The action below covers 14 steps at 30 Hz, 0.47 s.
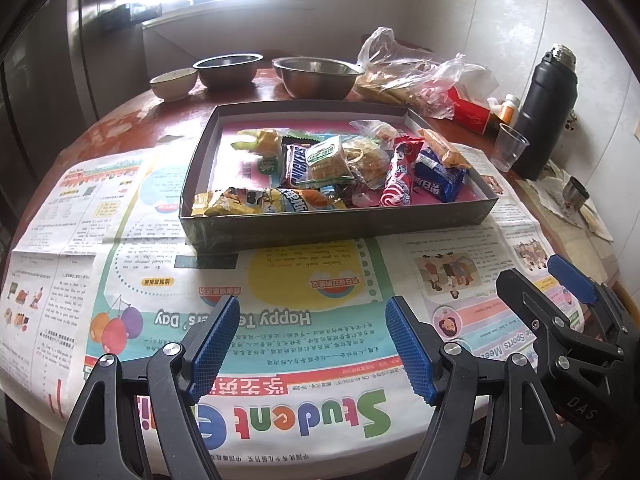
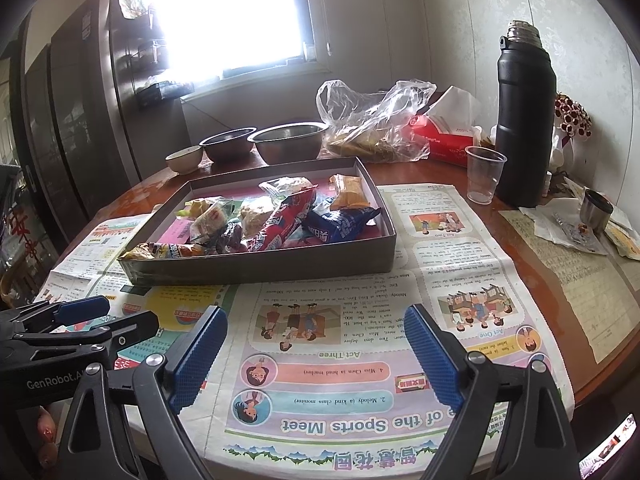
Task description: Organize snacks
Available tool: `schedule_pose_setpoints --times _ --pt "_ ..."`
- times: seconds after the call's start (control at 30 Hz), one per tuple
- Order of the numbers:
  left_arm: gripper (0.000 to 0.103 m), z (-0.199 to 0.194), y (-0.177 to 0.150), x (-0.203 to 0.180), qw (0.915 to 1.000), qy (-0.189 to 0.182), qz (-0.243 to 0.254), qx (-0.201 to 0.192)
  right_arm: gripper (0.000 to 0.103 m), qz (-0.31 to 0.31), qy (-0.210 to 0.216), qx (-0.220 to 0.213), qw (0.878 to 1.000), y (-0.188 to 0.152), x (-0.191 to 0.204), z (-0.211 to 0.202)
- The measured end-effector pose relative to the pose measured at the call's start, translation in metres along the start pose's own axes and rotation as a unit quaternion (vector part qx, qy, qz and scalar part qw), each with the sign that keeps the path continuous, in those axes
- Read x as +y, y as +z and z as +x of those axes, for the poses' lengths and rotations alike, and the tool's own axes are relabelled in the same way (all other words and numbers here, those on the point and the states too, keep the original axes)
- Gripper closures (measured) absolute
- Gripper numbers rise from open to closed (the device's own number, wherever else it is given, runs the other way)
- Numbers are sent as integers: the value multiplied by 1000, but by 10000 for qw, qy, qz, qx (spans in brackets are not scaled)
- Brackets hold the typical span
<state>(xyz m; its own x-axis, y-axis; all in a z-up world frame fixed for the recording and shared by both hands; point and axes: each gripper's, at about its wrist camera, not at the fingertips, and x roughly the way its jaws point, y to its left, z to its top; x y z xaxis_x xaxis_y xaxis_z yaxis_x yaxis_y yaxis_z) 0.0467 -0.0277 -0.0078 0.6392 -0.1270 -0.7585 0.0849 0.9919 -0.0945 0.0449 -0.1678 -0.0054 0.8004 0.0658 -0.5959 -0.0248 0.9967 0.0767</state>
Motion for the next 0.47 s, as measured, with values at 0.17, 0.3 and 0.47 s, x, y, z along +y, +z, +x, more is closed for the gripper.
schedule_pose_setpoints --times 0.17,0.3,0.47 --pt "26 1 0 1 10000 46 -22 12 13 -13 -3 4 10000 -1 0 0" --pt "26 3 1 0 9999 127 12 30 13 -10 -8 4 10000 -1 0 0" --pt "26 3 5 9 9997 242 -93 -51 13 -4 -20 16 10000 0 -1 1"
